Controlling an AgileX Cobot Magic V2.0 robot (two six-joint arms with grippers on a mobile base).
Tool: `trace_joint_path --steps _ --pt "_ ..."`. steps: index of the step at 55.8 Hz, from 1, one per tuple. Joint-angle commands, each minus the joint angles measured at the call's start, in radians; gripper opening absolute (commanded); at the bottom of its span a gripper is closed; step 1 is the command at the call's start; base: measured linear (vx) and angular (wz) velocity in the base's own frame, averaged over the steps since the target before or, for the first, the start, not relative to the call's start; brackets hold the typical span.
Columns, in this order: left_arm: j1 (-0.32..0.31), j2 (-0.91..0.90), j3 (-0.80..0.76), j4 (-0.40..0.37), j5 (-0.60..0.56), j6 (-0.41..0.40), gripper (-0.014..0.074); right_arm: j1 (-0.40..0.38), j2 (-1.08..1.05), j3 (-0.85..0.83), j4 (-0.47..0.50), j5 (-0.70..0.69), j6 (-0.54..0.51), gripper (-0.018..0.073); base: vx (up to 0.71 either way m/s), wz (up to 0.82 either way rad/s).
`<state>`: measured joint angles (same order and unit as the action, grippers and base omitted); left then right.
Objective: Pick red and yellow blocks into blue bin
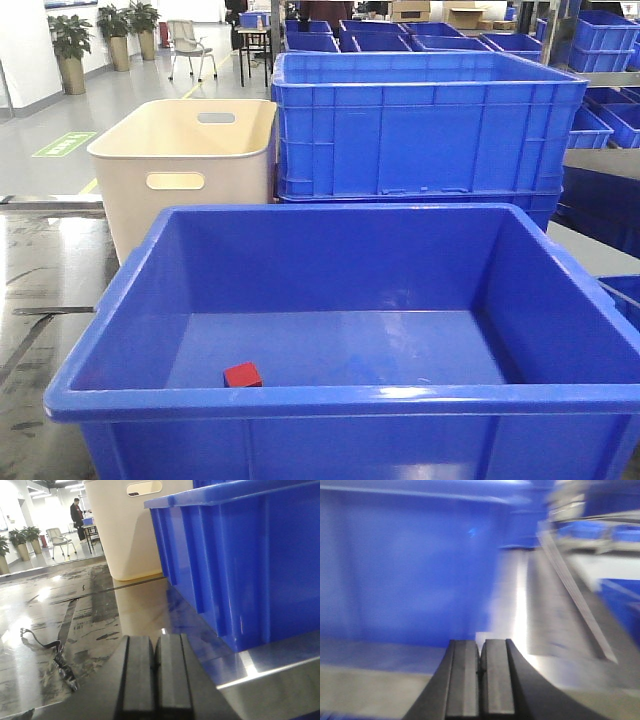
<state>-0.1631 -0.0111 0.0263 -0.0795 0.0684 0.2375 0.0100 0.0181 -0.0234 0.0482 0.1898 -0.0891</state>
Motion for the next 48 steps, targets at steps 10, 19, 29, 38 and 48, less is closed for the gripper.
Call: trace_joint_path --steps 10,19,29,38,48 --pt "0.002 -0.016 -0.016 -0.005 -0.081 -0.002 0.0002 -0.067 -0.039 0.061 -0.011 -0.204 0.077 -0.001 0.0 0.0" --pt "0.002 -0.016 -0.017 -0.005 -0.081 -0.002 0.0002 -0.067 -0.039 0.061 -0.011 -0.202 0.077 -0.001 0.0 0.0" --pt "0.002 -0.016 -0.017 -0.005 -0.081 -0.002 0.0002 -0.067 -0.039 0.061 -0.011 -0.198 0.077 -0.001 0.0 0.0" --pt "0.002 -0.016 -0.017 -0.005 -0.081 -0.002 0.0002 -0.067 -0.039 0.061 -0.011 -0.198 0.077 -0.001 0.0 0.0" --pt "0.002 -0.016 -0.017 -0.005 -0.081 -0.002 0.0002 -0.068 -0.039 0.061 -0.011 -0.197 0.077 -0.001 0.0 0.0"
